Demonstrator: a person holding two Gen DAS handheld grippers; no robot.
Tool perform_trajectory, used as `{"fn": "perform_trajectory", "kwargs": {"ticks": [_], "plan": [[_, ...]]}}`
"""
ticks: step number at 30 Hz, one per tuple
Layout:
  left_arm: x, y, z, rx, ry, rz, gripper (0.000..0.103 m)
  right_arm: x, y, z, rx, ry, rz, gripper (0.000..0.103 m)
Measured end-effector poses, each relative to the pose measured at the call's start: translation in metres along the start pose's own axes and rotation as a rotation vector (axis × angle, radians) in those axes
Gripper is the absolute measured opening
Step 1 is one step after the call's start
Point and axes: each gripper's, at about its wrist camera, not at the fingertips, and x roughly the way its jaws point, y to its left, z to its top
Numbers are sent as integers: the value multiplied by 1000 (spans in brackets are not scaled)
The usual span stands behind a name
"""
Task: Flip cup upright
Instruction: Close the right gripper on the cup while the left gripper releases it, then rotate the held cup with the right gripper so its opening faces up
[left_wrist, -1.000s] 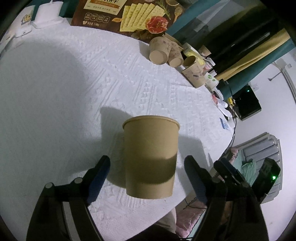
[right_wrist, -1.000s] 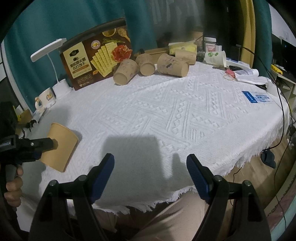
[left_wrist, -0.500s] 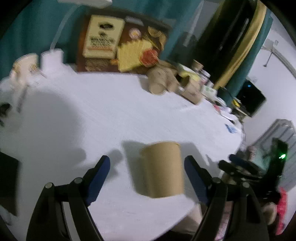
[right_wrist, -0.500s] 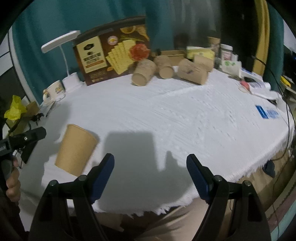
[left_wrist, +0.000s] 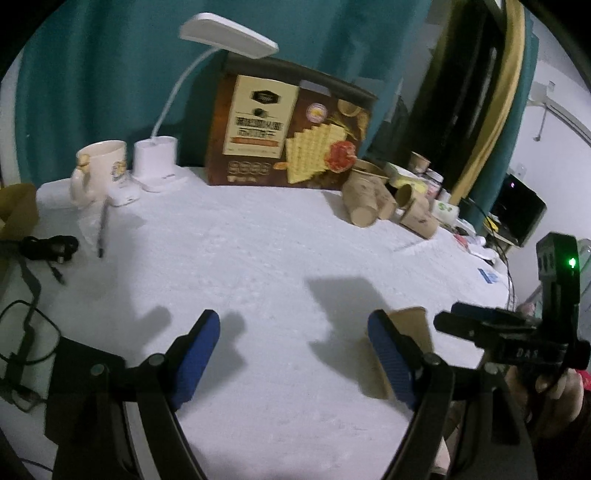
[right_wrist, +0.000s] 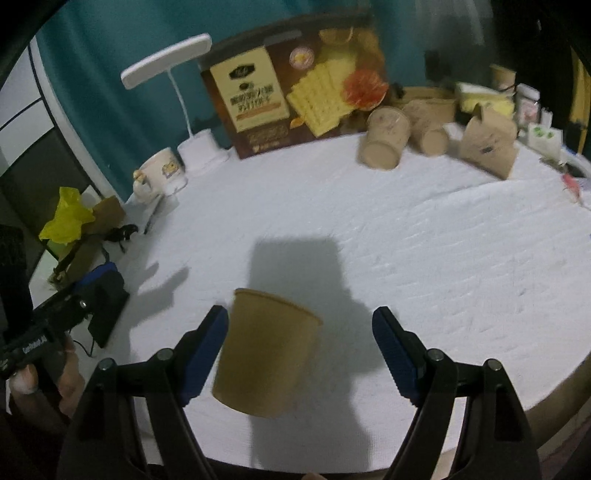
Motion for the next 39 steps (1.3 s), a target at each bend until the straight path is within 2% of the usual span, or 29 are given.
{"fn": "perform_trajectory", "kwargs": {"ticks": [4, 6, 10, 13, 17, 19, 25, 27, 29, 31, 32, 34, 36, 39], "plan": [[-3, 18, 0, -9, -15, 18, 82, 21, 6, -2, 21, 68, -10, 78], [-4, 26, 0, -24, -16, 17, 82, 29, 7, -3, 37, 91, 12, 78], [-2, 33, -1, -41, -18, 7, 82, 40, 8, -3, 38, 129, -1, 78], [-1, 33, -2, -35, -15, 1, 82, 49, 9, -3, 52, 163, 26, 78], [1, 32, -3, -40, -11, -7, 82, 56, 7, -1, 64, 177, 41, 78], [1, 32, -3, -39, -10, -9, 82, 58, 7, -1, 66, 186, 67, 72], [1, 32, -3, -51, -13, -21, 82, 57, 6, 0, 64, 184, 125, 70], [1, 30, -3, -46, -15, -24, 82, 53, 5, 2, 61, 160, 122, 70], [2, 27, -2, -39, -12, -26, 82, 45, 5, 6, 42, 100, 93, 70], [3, 24, -1, -35, -10, -24, 82, 33, 12, 10, -48, -3, -5, 70], [3, 23, -1, -36, -10, -22, 82, 26, 20, 11, -122, -80, -83, 70], [3, 22, -1, -39, -12, -19, 82, 21, 29, 9, -211, -195, -152, 70], [2, 20, 0, -38, -16, -11, 82, 22, 32, 8, -263, -262, -190, 70], [0, 16, -1, -33, -21, -8, 82, 35, 36, 4, -309, -307, -262, 70]]}}
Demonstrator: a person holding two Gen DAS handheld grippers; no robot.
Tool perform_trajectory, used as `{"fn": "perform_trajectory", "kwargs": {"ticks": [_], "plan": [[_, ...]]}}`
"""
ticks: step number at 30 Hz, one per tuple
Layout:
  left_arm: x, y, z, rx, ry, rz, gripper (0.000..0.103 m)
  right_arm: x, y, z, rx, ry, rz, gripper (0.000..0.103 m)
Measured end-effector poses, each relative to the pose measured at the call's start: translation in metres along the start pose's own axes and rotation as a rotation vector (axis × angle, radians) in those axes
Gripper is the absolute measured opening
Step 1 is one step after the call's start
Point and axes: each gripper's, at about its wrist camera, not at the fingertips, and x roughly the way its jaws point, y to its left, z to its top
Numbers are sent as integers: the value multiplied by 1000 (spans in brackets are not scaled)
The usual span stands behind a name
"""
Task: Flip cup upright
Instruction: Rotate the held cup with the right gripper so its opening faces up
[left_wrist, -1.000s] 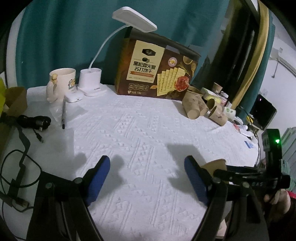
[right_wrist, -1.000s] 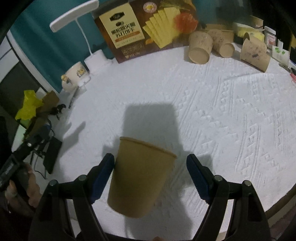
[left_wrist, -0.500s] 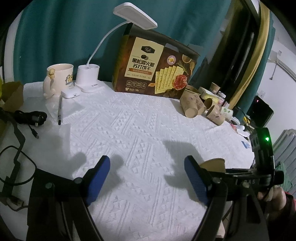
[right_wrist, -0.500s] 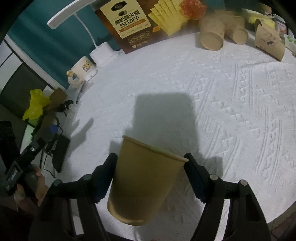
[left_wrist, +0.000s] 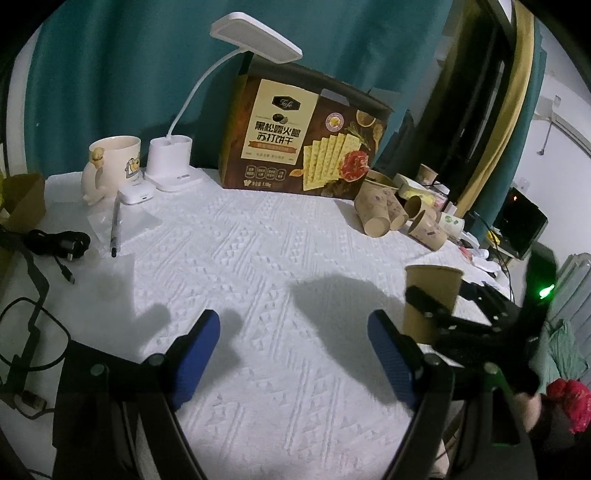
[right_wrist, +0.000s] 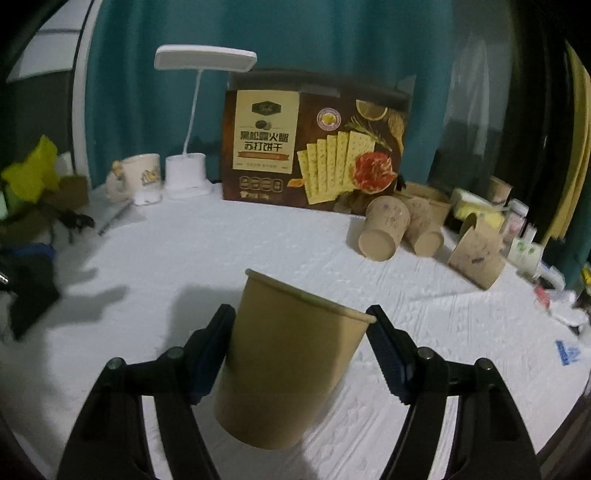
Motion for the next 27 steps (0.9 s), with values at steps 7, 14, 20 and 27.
{"fn": "perform_trajectory", "kwargs": {"ticks": [7, 14, 20, 27], "plan": [[-1, -1, -4, -8, 4, 6, 82, -1, 17, -13, -90, -67, -48, 70], [3, -4, -6, 9, 21, 6, 82, -16, 28, -30, -177, -108, -80, 70], [4, -10, -11, 24, 31, -6, 82, -28, 36, -46, -235, -135, -105, 70], [3, -13, -19, 32, 45, -5, 82, -43, 35, -58, -231, -156, -101, 70]]}}
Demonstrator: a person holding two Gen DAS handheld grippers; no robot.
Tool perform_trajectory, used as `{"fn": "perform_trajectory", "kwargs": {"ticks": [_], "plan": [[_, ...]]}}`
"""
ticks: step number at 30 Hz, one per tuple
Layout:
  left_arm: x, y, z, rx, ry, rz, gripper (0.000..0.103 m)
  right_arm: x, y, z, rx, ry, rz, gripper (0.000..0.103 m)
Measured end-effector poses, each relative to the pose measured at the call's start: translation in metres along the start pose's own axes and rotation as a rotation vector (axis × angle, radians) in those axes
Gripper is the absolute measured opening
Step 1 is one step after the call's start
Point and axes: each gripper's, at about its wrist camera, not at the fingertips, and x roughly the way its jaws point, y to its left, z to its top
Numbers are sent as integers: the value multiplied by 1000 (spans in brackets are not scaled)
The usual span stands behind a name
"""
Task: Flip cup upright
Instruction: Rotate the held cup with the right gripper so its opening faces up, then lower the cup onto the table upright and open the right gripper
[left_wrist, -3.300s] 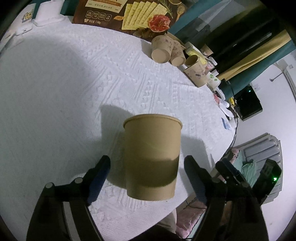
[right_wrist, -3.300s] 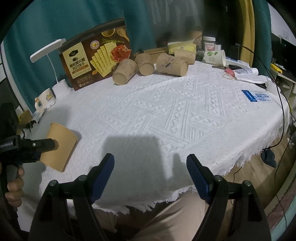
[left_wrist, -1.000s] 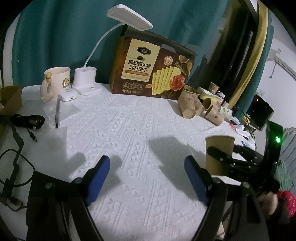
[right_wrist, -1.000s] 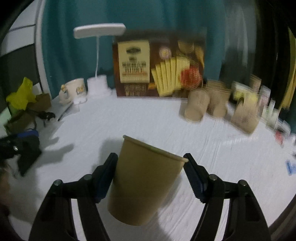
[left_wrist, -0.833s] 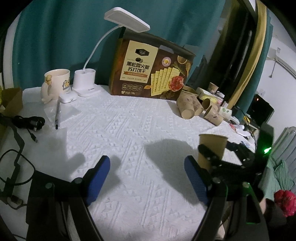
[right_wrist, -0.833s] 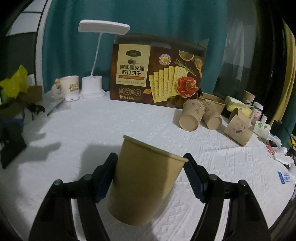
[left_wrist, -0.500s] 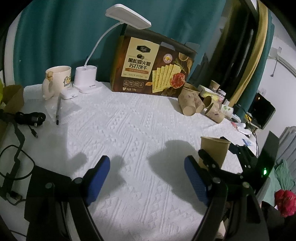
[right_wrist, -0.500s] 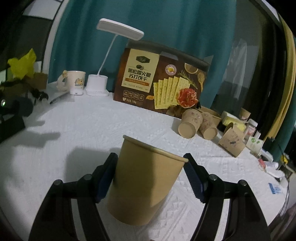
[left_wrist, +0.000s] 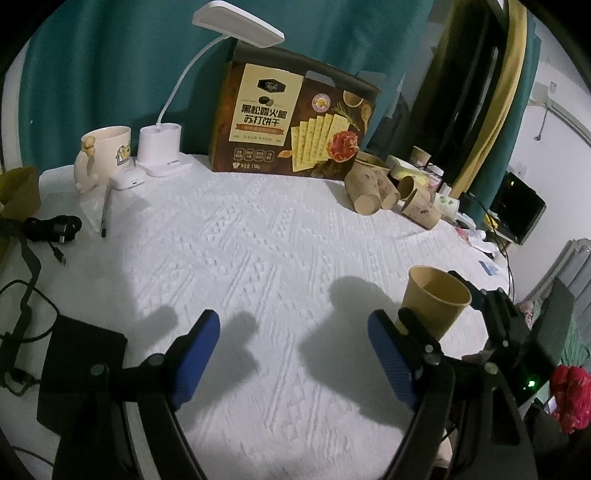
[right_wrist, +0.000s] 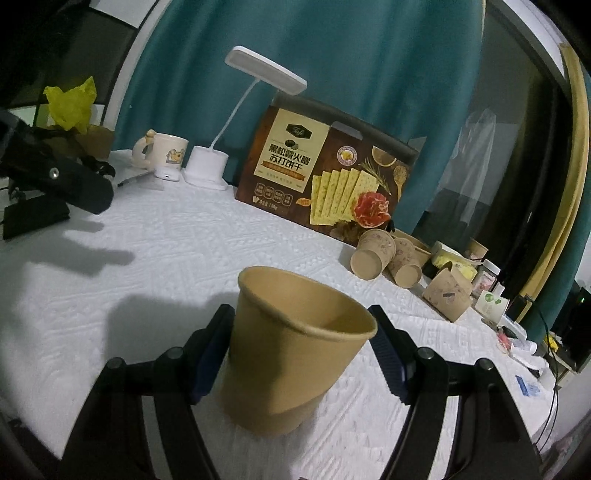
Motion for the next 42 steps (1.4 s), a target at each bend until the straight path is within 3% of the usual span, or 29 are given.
{"fn": "perform_trajectory", "kwargs": {"ticks": [13, 26, 42], "plan": [[-11, -17, -16, 30, 4, 1, 82, -25, -5, -10, 77, 13, 53, 71], [-28, -33, -28, 53, -4, 6, 82, -41, -22, -19, 215, 91, 140, 76], [-26, -79, -52, 155, 23, -34, 82, -98, -62, -45, 283, 183, 57, 76]]}}
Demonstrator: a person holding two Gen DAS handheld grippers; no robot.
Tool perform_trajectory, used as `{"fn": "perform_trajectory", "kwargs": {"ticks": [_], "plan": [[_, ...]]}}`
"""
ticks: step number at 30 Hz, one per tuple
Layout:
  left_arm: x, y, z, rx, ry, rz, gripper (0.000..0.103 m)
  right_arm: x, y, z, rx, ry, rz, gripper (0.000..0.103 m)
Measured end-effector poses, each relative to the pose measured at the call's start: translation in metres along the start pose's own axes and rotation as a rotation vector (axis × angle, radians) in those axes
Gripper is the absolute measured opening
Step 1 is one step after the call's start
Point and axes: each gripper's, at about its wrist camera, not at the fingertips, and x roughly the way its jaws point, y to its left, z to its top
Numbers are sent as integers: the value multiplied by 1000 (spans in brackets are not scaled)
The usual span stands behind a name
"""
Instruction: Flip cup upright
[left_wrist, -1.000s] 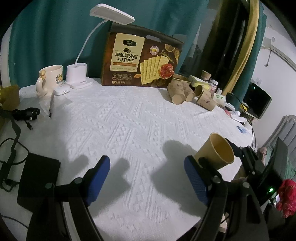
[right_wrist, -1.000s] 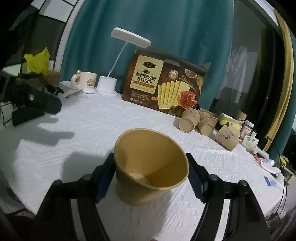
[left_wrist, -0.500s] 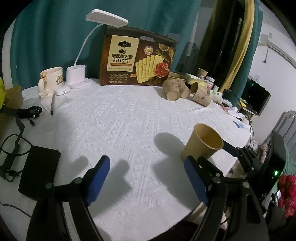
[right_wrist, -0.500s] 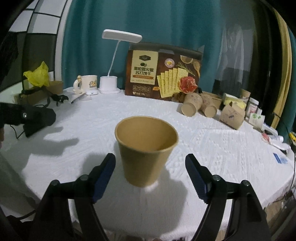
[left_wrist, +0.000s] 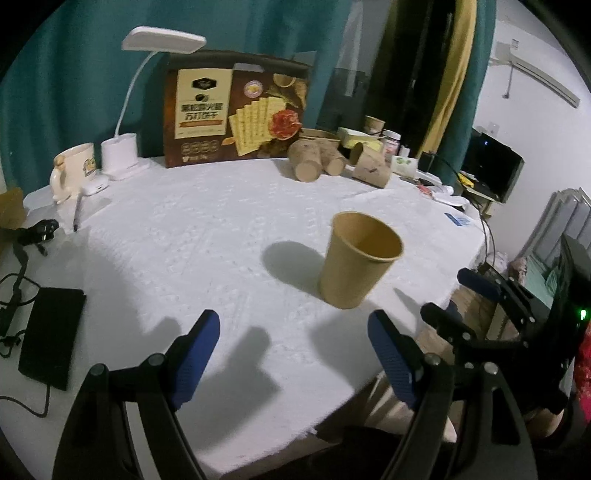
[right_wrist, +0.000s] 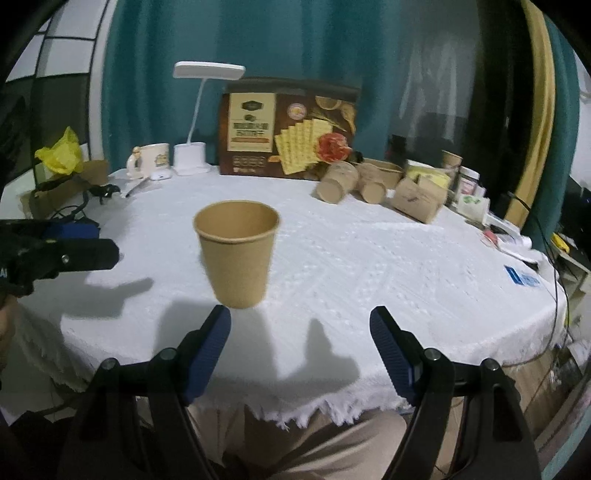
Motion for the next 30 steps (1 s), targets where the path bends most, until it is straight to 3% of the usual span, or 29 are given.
{"fn": "perform_trajectory", "kwargs": {"ticks": [9, 13, 21, 30], "plan": [[-16, -37, 5, 88, -78, -7, 83, -19, -46, -2, 107, -4, -62, 76], [-22, -54, 12, 138, -105, -2, 88, -30, -70, -4, 172, -13, -84, 76], [-30, -75, 27, 172, -150, -16, 89, -50, -108, -1, 240, -30, -126, 76], [-53, -97, 48, 234, -260, 48, 95, -78, -130, 17, 277, -83, -149, 76]]}}
